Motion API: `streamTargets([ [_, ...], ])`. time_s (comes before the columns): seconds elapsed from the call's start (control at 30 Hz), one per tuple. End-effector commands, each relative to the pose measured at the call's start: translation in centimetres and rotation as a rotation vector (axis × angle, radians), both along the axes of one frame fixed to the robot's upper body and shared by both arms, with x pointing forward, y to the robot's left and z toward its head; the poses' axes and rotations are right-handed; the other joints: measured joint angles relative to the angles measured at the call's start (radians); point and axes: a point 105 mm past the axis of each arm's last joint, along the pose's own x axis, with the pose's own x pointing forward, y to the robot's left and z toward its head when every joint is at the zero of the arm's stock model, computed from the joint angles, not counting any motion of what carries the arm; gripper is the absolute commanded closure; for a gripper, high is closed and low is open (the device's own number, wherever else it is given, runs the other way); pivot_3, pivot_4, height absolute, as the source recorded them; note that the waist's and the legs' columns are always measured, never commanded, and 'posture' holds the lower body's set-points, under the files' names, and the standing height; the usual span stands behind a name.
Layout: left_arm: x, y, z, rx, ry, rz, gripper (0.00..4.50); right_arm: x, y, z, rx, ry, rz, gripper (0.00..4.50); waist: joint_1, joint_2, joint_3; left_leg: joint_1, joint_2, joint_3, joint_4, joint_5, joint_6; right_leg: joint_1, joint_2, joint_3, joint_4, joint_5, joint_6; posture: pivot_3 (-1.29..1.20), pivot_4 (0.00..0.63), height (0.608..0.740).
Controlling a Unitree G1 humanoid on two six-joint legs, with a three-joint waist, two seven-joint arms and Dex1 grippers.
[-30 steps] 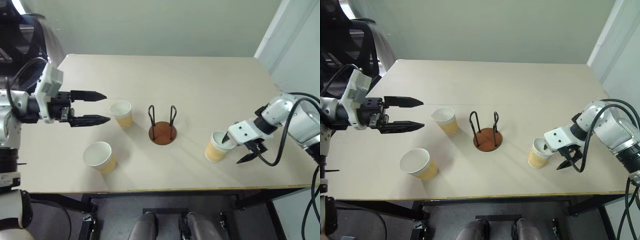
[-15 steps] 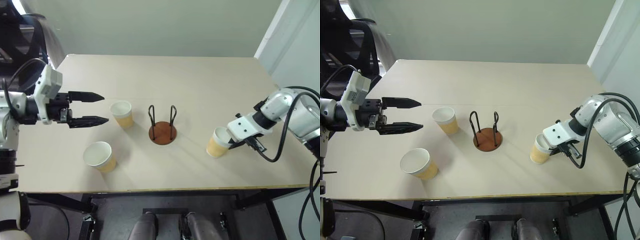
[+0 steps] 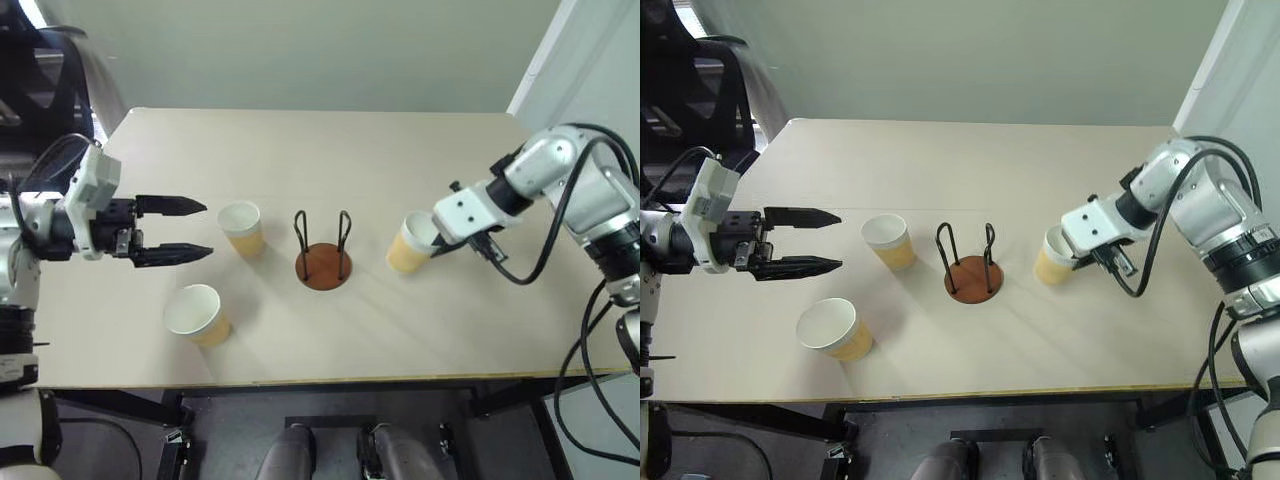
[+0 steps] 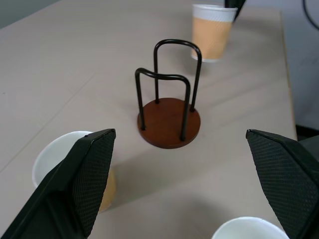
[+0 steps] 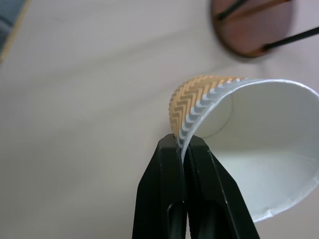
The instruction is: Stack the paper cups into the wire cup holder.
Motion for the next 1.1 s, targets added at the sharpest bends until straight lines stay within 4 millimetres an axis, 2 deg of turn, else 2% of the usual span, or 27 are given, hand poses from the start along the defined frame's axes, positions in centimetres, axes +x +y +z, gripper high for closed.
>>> streamTargets([
  [0.03,-1.2,-0.5,0.9,0.002,-0.015,-0.076,0.0,0.4,0.6,3.6,0.055,-0.103,0.017,4.45,0.001,0.0,0.0,0.0,0.0,0.0,0.0,0.0,0.0,-0.001,0.0,0.0,0.001,-0.001,-0.002,0.0,0.15,0.74],
  [0.17,-1.3,-1.0,0.5,-0.005,-0.005,-0.11,0.0,0.8,1.9,6.2,0.092,-0.176,0.051,4.45,0.002,0.0,0.0,0.0,0.0,0.0,0.0,-0.002,-0.003,-0.002,0.0,-0.001,0.004,-0.003,-0.005,0.0,0.15,0.74],
  [0.47,-1.0,-1.2,0.1,0.01,0.011,-0.117,0.0,0.3,4.4,9.0,0.165,-0.233,0.132,4.45,0.001,0.0,0.0,0.0,0.001,0.0,-0.001,-0.003,-0.006,-0.004,0.0,-0.001,0.006,-0.005,-0.008,0.0,0.15,0.74],
  [0.73,-0.7,-1.2,-0.1,0.027,0.013,-0.115,0.0,-0.7,7.4,9.4,0.221,-0.221,0.232,4.45,0.001,0.0,0.0,0.0,0.001,0.0,-0.001,-0.003,-0.006,-0.004,0.0,-0.001,0.006,-0.007,-0.012,0.0,0.15,0.74],
  [1.1,-0.9,-1.0,0.5,0.014,-0.002,-0.11,0.0,-1.0,9.5,8.7,0.241,-0.193,0.296,4.45,0.0,0.0,0.0,-0.001,0.001,0.0,-0.001,-0.003,-0.007,-0.004,0.0,-0.001,0.006,-0.008,-0.013,0.0,0.15,0.74],
])
